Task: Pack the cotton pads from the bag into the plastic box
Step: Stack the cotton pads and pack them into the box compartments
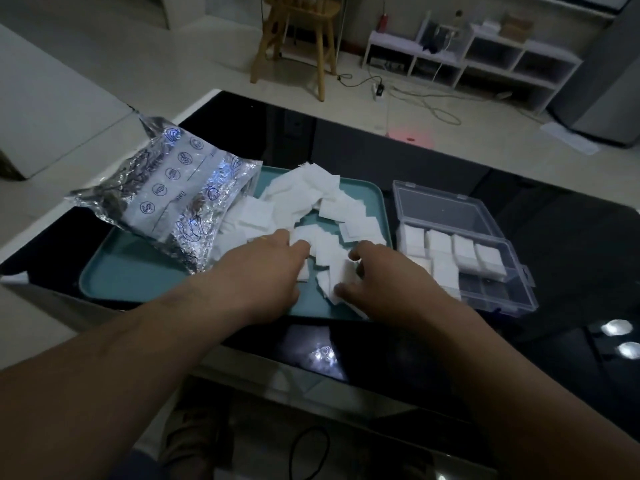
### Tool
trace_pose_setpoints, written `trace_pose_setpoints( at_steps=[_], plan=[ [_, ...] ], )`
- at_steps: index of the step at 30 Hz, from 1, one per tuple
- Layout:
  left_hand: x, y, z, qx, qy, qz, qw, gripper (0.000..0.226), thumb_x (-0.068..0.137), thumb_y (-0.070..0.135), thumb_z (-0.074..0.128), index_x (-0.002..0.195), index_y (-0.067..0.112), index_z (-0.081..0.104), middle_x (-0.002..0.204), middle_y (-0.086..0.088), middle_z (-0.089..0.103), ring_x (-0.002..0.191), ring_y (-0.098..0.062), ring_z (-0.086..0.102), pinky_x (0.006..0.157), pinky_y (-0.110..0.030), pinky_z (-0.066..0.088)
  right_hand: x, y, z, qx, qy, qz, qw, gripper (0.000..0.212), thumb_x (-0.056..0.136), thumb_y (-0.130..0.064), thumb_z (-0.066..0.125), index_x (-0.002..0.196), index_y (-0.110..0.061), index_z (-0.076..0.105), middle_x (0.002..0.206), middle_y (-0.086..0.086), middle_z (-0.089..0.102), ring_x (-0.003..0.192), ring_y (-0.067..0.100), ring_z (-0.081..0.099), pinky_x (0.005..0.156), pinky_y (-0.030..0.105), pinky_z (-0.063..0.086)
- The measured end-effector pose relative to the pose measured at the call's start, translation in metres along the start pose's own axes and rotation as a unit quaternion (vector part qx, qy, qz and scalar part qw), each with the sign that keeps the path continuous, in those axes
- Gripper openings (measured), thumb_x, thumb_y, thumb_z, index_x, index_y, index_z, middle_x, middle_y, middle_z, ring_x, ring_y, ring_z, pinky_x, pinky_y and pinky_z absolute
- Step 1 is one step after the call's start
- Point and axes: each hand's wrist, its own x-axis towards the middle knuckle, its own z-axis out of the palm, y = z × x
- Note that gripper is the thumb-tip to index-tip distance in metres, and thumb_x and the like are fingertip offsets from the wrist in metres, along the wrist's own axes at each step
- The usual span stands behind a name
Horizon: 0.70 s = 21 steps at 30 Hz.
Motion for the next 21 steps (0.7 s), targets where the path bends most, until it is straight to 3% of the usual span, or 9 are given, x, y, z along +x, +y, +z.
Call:
trace_pose_setpoints(
  at_steps=[3,7,9,11,13,15,19,21],
  plan=[
    [0.003,0.002,0.001,0.02,-0.01,-0.021,1.0,0.046,0.092,0.035,0.062,0.13,0.018,0.041,0.123,-0.011,0.045,0.112,-0.034,0.056,0.073,-0.036,0.038,0.003,-0.011,0.008,0.028,0.003,0.014,1.0,0.056,0.085,-0.041,0.076,0.133,-0.023,0.052,0.123,0.001,0.065,0.109,0.024,0.063,0.088,0.038,0.054],
    [0.011,0.007,0.001,0.033,-0.001,-0.022,0.999,0.043,0.092,0.034,0.061,0.125,0.014,0.045,0.123,-0.014,0.048,0.114,-0.035,0.053,0.077,-0.039,0.038,0.008,-0.017,0.013,0.042,-0.002,0.014,0.999,0.019,0.085,-0.03,0.07,0.092,-0.021,0.055,0.088,-0.005,0.059,0.081,0.017,0.057,0.064,0.033,0.044],
    [0.013,0.008,0.004,0.042,0.001,-0.014,0.999,0.043,0.092,0.035,0.06,0.125,0.013,0.044,0.123,-0.015,0.05,0.114,-0.036,0.052,0.079,-0.039,0.036,0.009,-0.016,0.014,0.045,-0.001,0.002,0.999,0.016,0.087,-0.028,0.067,0.083,-0.019,0.054,0.08,-0.003,0.056,0.074,0.017,0.055,0.061,0.034,0.043],
    [0.015,0.007,0.008,0.048,0.009,-0.003,0.999,0.042,0.09,0.031,0.06,0.123,0.013,0.044,0.122,-0.016,0.05,0.111,-0.038,0.053,0.077,-0.04,0.035,0.01,-0.012,0.011,0.056,0.006,-0.012,0.998,0.013,0.09,-0.027,0.065,0.086,-0.018,0.056,0.082,-0.002,0.057,0.075,0.018,0.056,0.062,0.034,0.044],
    [0.016,0.006,0.013,0.063,0.022,0.016,0.998,0.039,0.089,0.027,0.06,0.121,0.013,0.043,0.119,-0.015,0.049,0.107,-0.038,0.055,0.073,-0.039,0.034,0.009,-0.007,0.003,0.097,0.021,-0.019,0.995,0.011,0.093,-0.026,0.065,0.102,-0.021,0.06,0.092,-0.004,0.062,0.081,0.017,0.059,0.065,0.033,0.046],
    [0.018,0.004,0.016,0.059,0.033,0.018,0.998,0.033,0.091,0.026,0.057,0.119,0.014,0.044,0.117,-0.014,0.051,0.105,-0.037,0.058,0.071,-0.038,0.036,0.008,-0.002,-0.006,0.162,0.033,-0.023,0.986,0.025,0.096,-0.027,0.066,0.12,-0.032,0.06,0.098,-0.005,0.067,0.084,0.015,0.064,0.068,0.032,0.052],
    [0.028,0.0,0.003,-0.125,0.063,-0.031,0.99,0.015,0.1,0.024,0.046,0.108,0.014,0.054,0.105,-0.012,0.066,0.095,-0.032,0.062,0.074,-0.04,0.048,0.008,0.009,-0.023,0.224,0.063,-0.03,0.972,0.019,0.102,-0.029,0.063,0.119,-0.037,0.062,0.092,-0.001,0.072,0.075,0.011,0.068,0.06,0.025,0.048],
    [0.031,0.001,-0.01,-0.337,0.063,-0.078,0.936,0.022,0.103,0.02,0.04,0.109,0.016,0.061,0.094,-0.008,0.071,0.083,-0.026,0.067,0.071,-0.037,0.054,0.009,0.009,-0.028,0.256,0.063,-0.028,0.964,0.013,0.104,-0.03,0.061,0.116,-0.036,0.062,0.089,-0.002,0.073,0.061,-0.001,0.064,0.051,0.017,0.045]
  ],
)
